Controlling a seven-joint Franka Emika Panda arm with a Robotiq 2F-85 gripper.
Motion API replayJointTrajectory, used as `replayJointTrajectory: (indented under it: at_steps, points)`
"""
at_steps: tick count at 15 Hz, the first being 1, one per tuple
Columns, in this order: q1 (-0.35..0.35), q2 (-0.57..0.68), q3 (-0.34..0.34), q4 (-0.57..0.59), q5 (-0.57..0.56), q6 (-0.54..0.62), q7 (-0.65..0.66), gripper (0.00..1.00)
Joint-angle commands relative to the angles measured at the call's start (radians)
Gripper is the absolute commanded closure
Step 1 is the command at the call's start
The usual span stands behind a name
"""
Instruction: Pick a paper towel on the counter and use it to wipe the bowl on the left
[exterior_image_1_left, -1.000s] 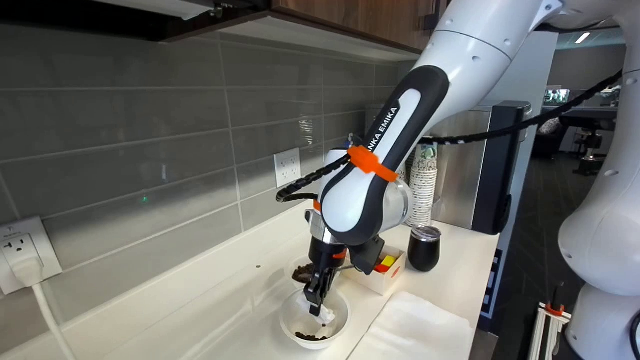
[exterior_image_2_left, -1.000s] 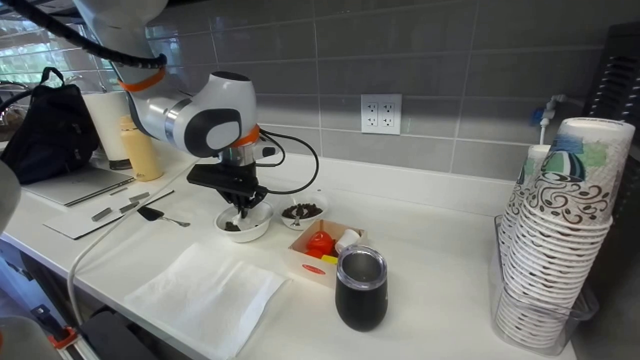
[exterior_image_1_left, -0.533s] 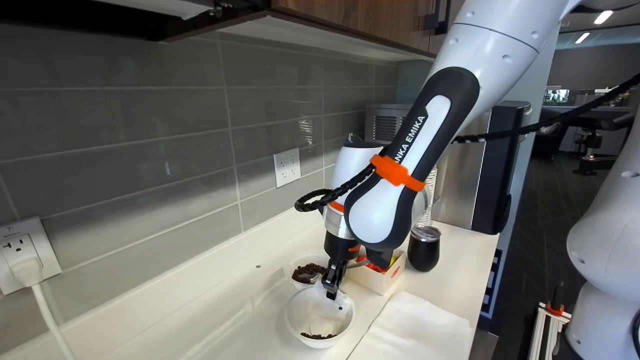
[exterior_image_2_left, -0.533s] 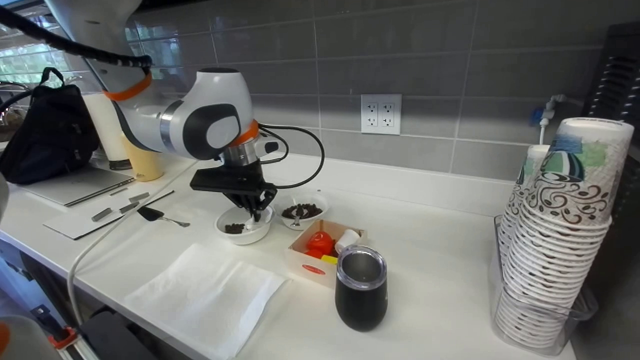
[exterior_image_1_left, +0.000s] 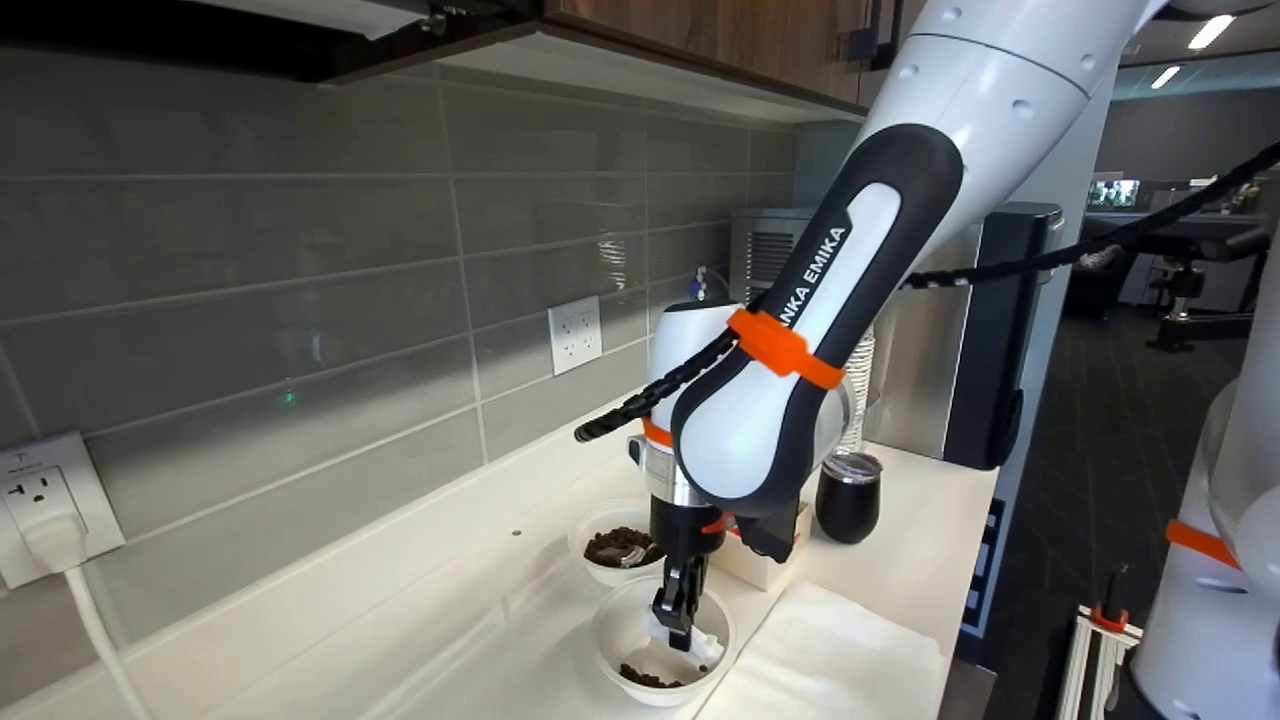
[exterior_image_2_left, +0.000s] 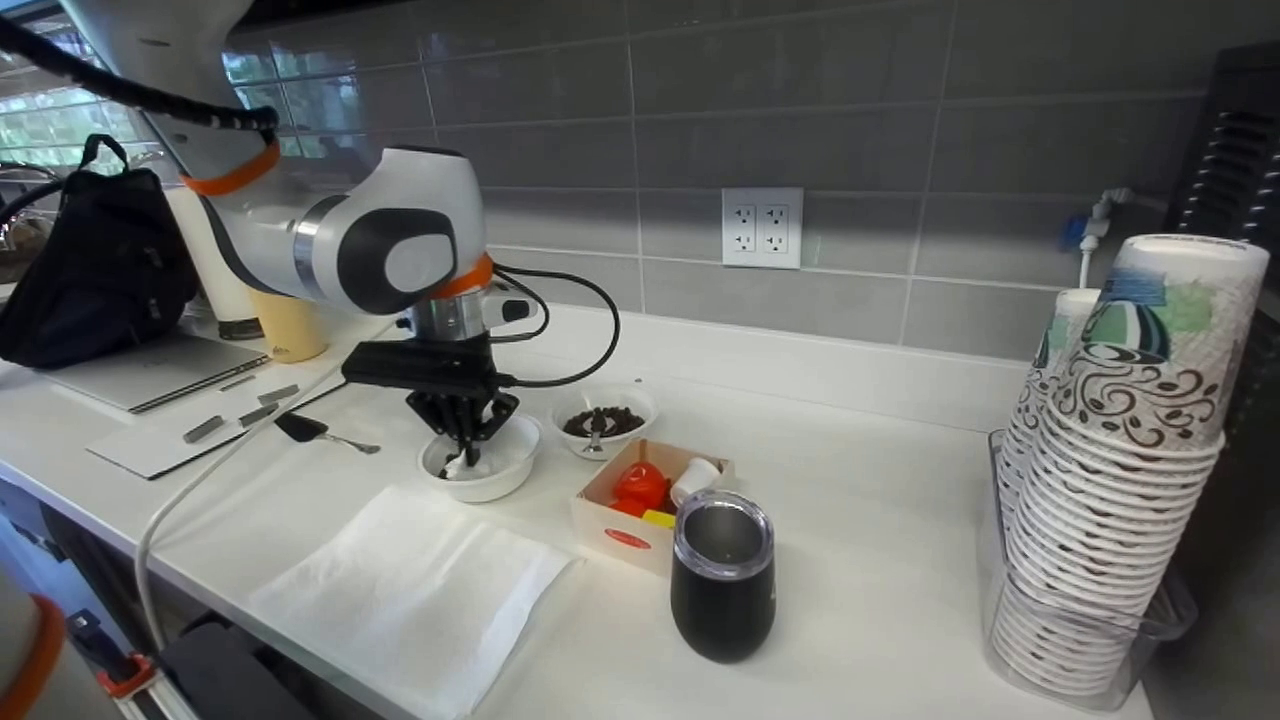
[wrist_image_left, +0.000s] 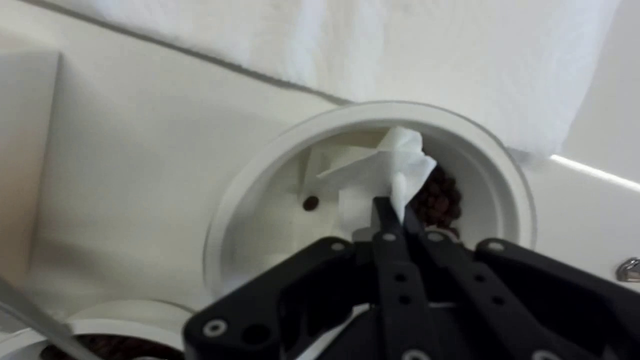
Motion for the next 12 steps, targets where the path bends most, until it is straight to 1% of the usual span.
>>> replayJointTrajectory:
  at_steps: [1,5,9,12]
  points:
    - [0.101,-0.023,-0.068,0.017,0.087,-0.099,-0.063,0.99]
    - [0.148,-0.009,-0.097,0.037,0.175,-0.113,-0.119,0.99]
    - [0.17,-0.005,-0.111,0.056,0.284,-0.152,-0.196,0.99]
    - [0.184,0.01,-0.11,0.054,0.356,-0.136,-0.241,0.99]
